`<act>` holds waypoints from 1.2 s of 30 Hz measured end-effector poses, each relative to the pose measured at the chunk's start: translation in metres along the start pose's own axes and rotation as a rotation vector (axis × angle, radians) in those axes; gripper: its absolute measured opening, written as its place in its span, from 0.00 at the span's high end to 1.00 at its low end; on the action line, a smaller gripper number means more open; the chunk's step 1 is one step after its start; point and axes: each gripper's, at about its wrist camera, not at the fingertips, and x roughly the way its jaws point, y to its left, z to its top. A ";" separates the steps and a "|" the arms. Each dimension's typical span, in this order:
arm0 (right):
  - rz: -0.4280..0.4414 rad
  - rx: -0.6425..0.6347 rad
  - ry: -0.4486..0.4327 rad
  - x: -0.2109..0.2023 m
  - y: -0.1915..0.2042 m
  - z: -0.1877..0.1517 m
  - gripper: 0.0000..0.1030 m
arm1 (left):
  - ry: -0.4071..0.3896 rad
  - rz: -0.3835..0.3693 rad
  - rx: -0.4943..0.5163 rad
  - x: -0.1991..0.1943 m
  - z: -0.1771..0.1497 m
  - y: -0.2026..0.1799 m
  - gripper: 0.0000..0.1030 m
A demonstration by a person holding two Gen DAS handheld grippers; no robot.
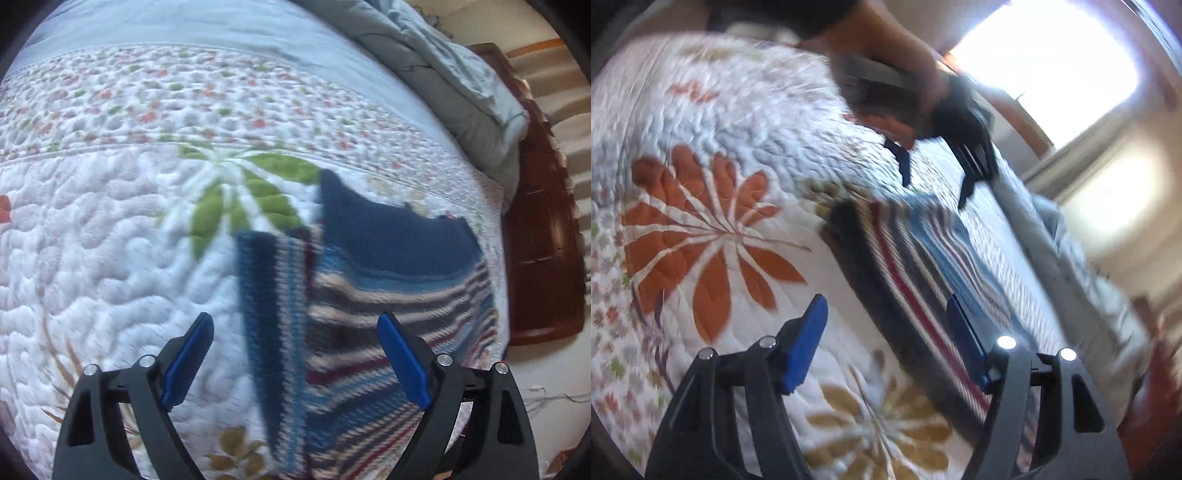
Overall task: Fold small clothes
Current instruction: 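Move both open grippers over the folded sweater to its side edge, then grasp the sweater side edge with the left gripper while the right gripper grasps it too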
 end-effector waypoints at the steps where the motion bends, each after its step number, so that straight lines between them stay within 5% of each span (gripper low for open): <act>1: -0.012 -0.021 -0.004 0.005 0.005 0.005 0.36 | -0.005 -0.001 -0.018 -0.001 0.001 0.008 0.12; 9: -0.081 -0.074 0.080 0.068 0.013 0.031 0.36 | 0.058 -0.136 -0.005 0.009 0.012 0.024 0.12; 17: -0.138 -0.018 0.112 0.110 -0.004 0.056 0.31 | 0.078 -0.181 0.019 0.022 0.027 0.012 0.12; 28: -0.116 0.044 0.152 0.129 -0.014 0.057 0.35 | 0.117 -0.105 0.045 0.045 0.034 -0.012 0.07; 31: -0.079 0.071 0.159 0.134 -0.019 0.055 0.49 | 0.133 -0.071 0.090 0.048 0.031 -0.022 0.15; 33: -0.058 0.086 0.154 0.135 -0.021 0.054 0.66 | 0.130 -0.046 0.073 0.047 0.033 -0.017 0.45; 36: -0.041 0.123 0.138 0.131 -0.028 0.053 0.73 | 0.133 -0.089 0.055 0.042 0.034 -0.016 0.67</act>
